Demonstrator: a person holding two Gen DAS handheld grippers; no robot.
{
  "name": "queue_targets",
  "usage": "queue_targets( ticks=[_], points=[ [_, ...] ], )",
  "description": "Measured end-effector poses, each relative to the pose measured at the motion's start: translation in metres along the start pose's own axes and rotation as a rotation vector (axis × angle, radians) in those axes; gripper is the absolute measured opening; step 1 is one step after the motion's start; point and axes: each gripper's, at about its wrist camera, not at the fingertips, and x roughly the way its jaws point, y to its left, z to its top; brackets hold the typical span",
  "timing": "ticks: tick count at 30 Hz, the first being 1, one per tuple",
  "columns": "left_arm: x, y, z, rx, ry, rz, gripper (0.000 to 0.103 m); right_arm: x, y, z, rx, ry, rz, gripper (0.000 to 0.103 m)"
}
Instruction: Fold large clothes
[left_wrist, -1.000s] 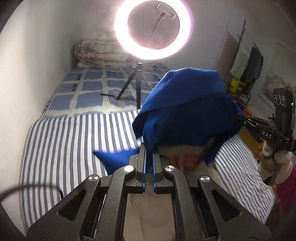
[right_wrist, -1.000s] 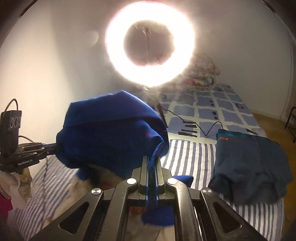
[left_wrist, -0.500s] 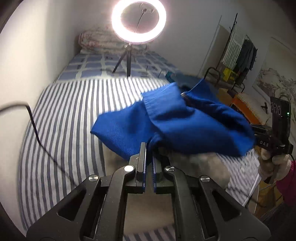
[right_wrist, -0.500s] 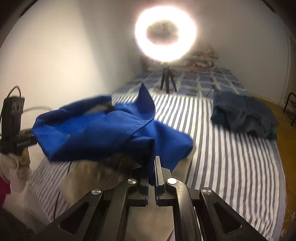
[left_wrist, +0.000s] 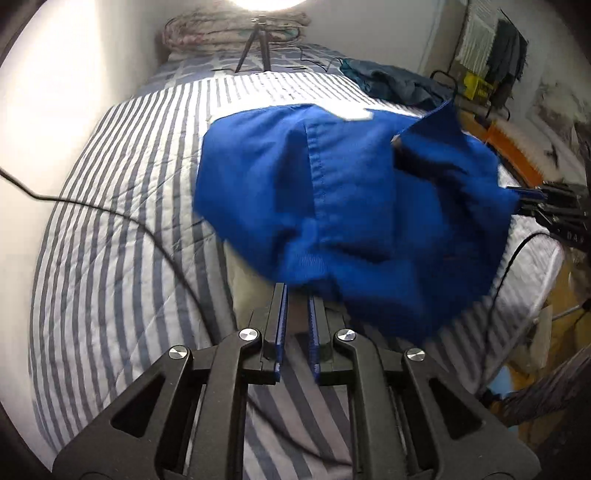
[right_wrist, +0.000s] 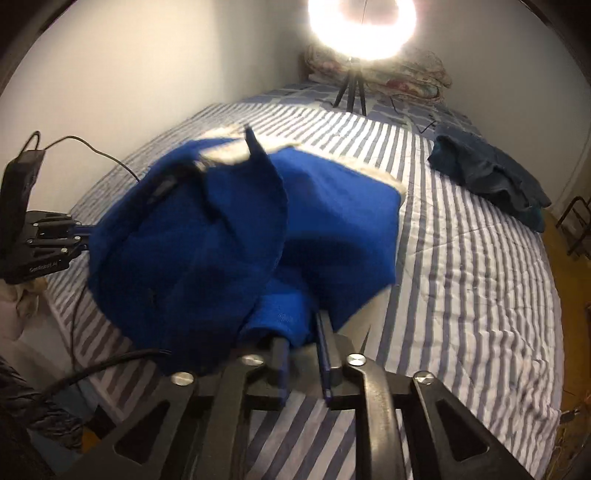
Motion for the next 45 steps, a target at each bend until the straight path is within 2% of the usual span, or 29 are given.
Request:
queue_targets(
  ticks=[2,5,9,13,15,17,19,21,24,26,33,39,44,45],
  points=[
    [-0.025,0.007,-0.002,-0.038,-0.036,-0.006,0.009,-0.021,0.002,0.003,-0.015,-0.034,-0.009,0.021],
    [-0.068,0.015,-0.002,-0.112,-0.100,-0.063,0.009,-0.069,-0.004,0.006,0.014,-0.121,-0.005,0.024],
    [-0.133,0.017,0.009,-0.125,-0.218,-0.102,0.009,-0.135,-0.007,0.010,0.048,-0.232,0.005,0.029],
    [-0.200,0.016,0.021,-0.165,-0.304,-0.149,0.011,-0.199,-0.007,0.019,0.050,-0.328,0.019,0.042],
    [-0.224,0.020,0.035,-0.180,-0.330,-0.166,0.021,-0.227,-0.006,0.024,0.052,-0.368,0.031,0.045],
    [-0.250,0.022,0.043,-0.194,-0.363,-0.182,0.027,-0.256,-0.008,0.029,0.059,-0.408,0.043,0.049],
    [-0.266,0.024,0.050,-0.201,-0.379,-0.188,0.032,-0.275,-0.010,0.033,0.071,-0.438,0.062,0.058],
    [-0.271,0.028,0.053,-0.214,-0.381,-0.196,0.050,-0.280,-0.016,0.038,0.082,-0.453,0.085,0.064],
    [-0.251,0.036,0.051,-0.264,-0.348,-0.210,0.053,-0.265,-0.024,0.036,0.112,-0.432,0.083,0.065],
    [-0.217,0.048,0.051,-0.336,-0.308,-0.229,0.053,-0.247,-0.028,0.030,0.146,-0.405,0.092,0.065],
    [-0.097,0.087,0.038,-0.605,-0.155,-0.300,0.053,-0.136,-0.052,0.009,0.255,-0.231,0.146,0.066],
    [-0.016,0.098,0.034,-0.699,-0.049,-0.301,0.053,-0.045,-0.069,-0.005,0.392,-0.080,0.216,0.066],
    [0.026,0.096,0.039,-0.694,-0.001,-0.311,0.052,0.009,-0.085,-0.015,0.512,-0.026,0.278,0.065],
    [0.032,0.095,0.041,-0.695,0.000,-0.320,0.049,0.019,-0.088,-0.016,0.541,-0.020,0.297,0.064]
  ],
)
